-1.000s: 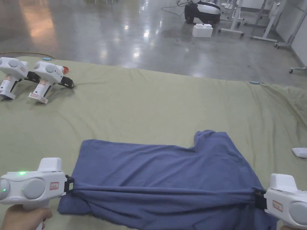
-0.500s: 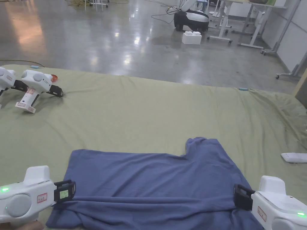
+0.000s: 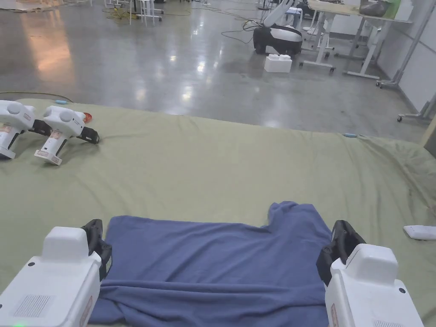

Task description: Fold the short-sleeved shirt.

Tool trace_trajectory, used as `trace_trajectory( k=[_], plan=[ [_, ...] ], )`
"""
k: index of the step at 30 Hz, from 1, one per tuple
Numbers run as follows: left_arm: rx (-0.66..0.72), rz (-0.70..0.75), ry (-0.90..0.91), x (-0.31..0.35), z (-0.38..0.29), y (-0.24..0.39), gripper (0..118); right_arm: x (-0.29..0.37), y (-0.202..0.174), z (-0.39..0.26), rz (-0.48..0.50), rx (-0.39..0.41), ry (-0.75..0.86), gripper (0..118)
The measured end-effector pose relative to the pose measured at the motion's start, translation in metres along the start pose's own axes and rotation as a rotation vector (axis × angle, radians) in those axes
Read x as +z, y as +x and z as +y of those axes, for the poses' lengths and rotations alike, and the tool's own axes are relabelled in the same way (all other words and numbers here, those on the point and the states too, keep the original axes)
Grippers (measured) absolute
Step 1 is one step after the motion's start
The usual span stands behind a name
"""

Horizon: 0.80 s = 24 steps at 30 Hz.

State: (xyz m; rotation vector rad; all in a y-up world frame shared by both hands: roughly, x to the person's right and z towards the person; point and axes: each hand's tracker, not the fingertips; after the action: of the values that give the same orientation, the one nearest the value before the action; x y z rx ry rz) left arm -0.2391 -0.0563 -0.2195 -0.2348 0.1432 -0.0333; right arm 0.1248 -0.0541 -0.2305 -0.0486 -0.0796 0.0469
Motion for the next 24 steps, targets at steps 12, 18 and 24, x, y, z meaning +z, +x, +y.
trace_trajectory(
  k=[12,18,24],
  plan=[
    [0.146,-0.035,-0.406,-0.031,-0.045,-0.056,0,0.001,0.0,-0.011,0.042,0.012,-0.054,0],
    [0.163,-0.072,-0.713,-0.092,-0.087,-0.07,45,-0.002,0.011,-0.027,0.03,0.029,-0.124,0],
    [0.134,-0.056,-0.855,-0.122,-0.109,-0.057,84,-0.002,0.023,-0.042,-0.005,0.048,-0.186,0]
  ],
)
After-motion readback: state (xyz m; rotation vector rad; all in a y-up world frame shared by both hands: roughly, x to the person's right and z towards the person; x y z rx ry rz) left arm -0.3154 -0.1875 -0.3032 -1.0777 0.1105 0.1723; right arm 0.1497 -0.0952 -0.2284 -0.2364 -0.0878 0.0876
